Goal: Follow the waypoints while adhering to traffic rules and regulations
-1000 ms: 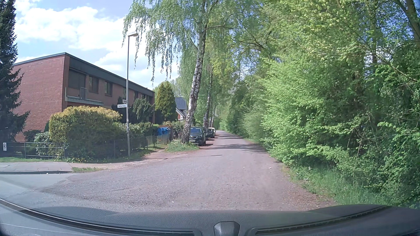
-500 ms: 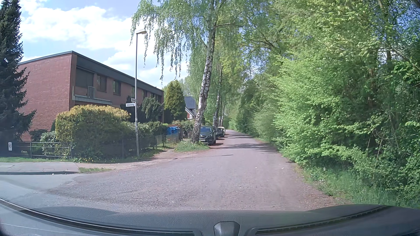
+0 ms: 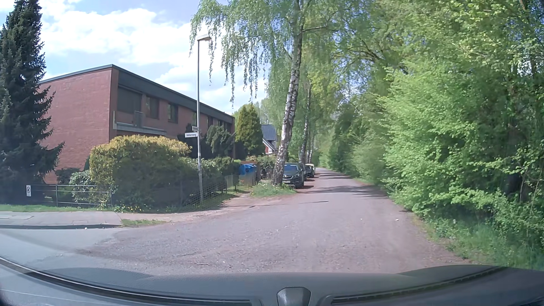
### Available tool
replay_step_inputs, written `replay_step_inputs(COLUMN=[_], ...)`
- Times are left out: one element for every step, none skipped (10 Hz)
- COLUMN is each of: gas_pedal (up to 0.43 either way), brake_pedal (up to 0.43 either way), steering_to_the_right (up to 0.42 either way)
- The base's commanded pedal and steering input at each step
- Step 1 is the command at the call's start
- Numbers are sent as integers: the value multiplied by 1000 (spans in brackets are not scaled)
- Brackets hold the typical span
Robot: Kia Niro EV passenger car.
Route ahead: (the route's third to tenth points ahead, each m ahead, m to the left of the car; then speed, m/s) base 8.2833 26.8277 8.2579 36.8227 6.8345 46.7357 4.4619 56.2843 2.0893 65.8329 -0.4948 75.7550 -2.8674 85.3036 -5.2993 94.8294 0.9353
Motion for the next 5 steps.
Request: replay_step_inputs(gas_pedal=[0,0,0,0,0], brake_pedal=[0,0,0,0,0], steering_to_the_right=[-782,-824,-856,-888,-921])
